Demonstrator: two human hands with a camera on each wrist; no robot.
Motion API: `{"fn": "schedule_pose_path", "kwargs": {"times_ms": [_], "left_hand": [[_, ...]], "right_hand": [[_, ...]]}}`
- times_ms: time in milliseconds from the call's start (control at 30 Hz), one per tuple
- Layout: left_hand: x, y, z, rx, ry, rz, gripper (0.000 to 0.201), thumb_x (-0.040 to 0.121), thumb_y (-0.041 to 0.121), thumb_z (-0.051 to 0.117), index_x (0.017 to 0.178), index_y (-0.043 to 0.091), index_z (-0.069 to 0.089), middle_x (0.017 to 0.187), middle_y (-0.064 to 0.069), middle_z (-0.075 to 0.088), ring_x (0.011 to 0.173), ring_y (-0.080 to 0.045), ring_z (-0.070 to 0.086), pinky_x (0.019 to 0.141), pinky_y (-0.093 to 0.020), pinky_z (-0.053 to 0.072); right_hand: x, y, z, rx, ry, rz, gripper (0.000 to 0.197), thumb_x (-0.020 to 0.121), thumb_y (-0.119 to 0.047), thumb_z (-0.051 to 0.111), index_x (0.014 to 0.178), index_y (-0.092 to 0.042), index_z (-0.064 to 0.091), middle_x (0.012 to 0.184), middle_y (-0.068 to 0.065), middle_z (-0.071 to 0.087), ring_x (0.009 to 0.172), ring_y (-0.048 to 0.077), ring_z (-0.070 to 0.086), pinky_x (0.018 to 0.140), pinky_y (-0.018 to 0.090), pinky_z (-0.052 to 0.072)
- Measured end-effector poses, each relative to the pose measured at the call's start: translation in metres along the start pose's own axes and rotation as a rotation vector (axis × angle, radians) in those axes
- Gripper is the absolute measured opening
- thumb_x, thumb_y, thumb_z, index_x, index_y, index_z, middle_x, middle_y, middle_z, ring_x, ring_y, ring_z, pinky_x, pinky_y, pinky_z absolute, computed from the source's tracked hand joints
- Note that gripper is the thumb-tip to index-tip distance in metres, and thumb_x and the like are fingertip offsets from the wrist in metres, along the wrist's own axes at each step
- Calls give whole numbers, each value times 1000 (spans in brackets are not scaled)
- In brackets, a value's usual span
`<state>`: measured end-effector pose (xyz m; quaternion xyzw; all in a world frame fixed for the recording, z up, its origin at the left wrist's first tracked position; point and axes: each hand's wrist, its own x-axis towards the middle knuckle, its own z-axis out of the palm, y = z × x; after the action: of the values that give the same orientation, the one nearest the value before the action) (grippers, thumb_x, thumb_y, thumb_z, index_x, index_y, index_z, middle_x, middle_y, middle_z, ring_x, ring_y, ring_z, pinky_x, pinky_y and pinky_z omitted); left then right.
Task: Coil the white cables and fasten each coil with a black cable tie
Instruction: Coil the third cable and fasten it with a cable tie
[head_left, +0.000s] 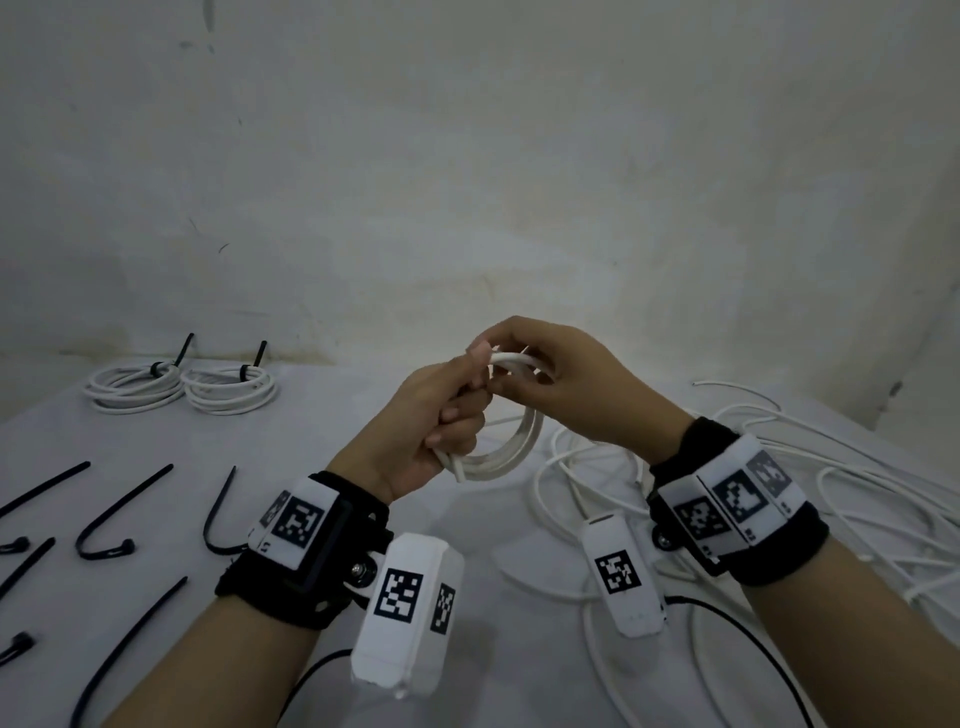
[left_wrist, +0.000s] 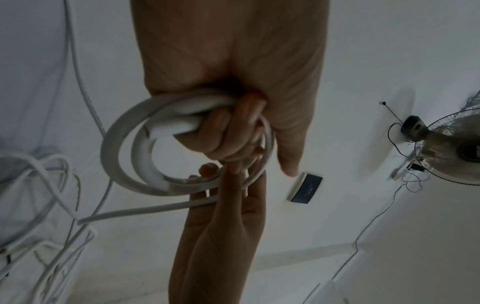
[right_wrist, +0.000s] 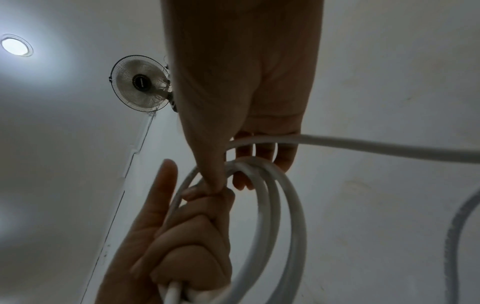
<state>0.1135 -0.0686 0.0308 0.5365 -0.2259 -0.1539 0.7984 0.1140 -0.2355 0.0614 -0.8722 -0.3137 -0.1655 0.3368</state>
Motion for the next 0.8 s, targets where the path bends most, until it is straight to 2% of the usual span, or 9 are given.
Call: {"fn": "schedule_pose_path", "kwargs": {"times_ms": [67,133,233,367,433,533,667,767,800], "left_hand": [[0,1,2,62,32,13,29,77,37,55,66,17,39,47,8,25,33,-1,20,38,-14,18],[0,3,2,96,49,21,22,75,32,57,60,18,48,48,8,25,35,-2,23,40,-14,19],[-1,6,-2,142,52,39,25,77,30,57,53,22,61,51,6,27,40,-4,29,41,-13,28],[-1,10,-5,129,52,54,21,78,31,56,70,12,58,52,6,32,43,-5,33,43,-13,33],[1,10,-7,97,59,68,24,79,32,54,75,9,56,52,7,33,42,-3,34,42,-12,32],[2,8,-5,16,68,68,30,81,38,50,79,8,53,52,8,28,39,-2,28,41,-13,28],[2,5,2,-21,60,64,41,78,51,44,76,11,50,50,9,23,37,-1,23,39,-13,24],[3,3,3,-50,67,35,51,80,61,36,72,12,47,47,10,24,36,-1,22,39,-14,22],[3,2,4,-88,71,11,54,82,64,32,68,13,45,45,9,24,35,-2,23,39,-14,22]], "right_hand": [[1,1,1,-58,-14,12,32,83,4,58,108,-15,63,83,-10,60,77,5,57,66,17,42],[0,-1,3,-96,-35,-4,42,81,10,49,112,-14,63,90,-1,62,82,14,61,70,27,49],[-2,-2,-1,-74,-87,-40,53,83,14,41,120,-17,61,98,4,64,80,11,67,76,28,54],[-1,-1,-10,38,-145,11,58,86,16,39,129,-20,55,100,5,65,83,14,69,81,34,56],[-2,-1,-12,124,-170,22,55,89,15,41,129,-21,55,98,6,65,83,16,70,80,31,56],[-3,1,-11,241,-153,47,39,96,6,44,128,-12,56,85,4,63,78,16,68,75,23,51],[-4,0,-4,276,-78,83,28,100,-8,43,124,-10,58,71,0,57,67,18,67,62,16,46],[-3,-3,4,294,-51,90,24,100,-13,44,119,-10,59,81,12,60,60,18,65,57,21,48],[-3,-4,5,304,-47,97,23,100,-14,45,117,-9,59,83,9,61,59,19,65,57,23,48]]}}
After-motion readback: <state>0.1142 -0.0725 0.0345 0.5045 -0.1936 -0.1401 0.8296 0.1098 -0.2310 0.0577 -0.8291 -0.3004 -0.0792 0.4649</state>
